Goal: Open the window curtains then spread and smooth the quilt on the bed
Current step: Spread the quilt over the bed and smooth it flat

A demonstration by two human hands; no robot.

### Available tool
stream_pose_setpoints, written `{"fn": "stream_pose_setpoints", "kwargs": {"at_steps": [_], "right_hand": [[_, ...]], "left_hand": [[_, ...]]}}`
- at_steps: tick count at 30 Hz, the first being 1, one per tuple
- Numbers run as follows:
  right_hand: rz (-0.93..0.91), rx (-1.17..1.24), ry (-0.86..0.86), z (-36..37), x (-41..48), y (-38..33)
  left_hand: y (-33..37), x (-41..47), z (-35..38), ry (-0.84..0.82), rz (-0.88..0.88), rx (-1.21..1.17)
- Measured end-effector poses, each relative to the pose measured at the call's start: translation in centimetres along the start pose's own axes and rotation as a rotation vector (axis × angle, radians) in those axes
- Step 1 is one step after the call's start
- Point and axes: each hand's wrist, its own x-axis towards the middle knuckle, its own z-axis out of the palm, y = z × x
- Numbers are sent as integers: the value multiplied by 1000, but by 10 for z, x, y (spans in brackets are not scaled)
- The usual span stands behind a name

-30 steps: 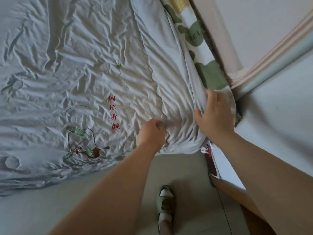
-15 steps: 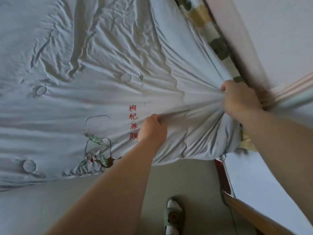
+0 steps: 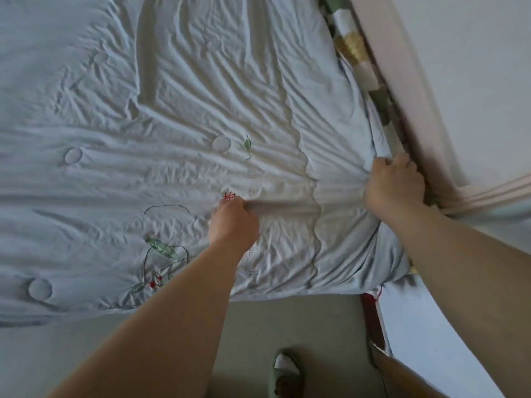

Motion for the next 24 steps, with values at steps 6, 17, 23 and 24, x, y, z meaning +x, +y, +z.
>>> {"fn": "stream_pose_setpoints", "kwargs": {"at_steps": [6, 17, 23, 24], "right_hand": [[-47, 46, 57, -7, 14, -10], [-160, 56, -32, -18, 83, -29], [-112, 171, -102, -26, 129, -54], [-104, 177, -109, -26, 137, -58]], "left_hand": [[9, 21, -4, -1, 56, 43], [46, 103, -9, -152, 99, 144], [71, 143, -22, -162, 125, 193], [75, 149, -24, -159, 120, 179]]}}
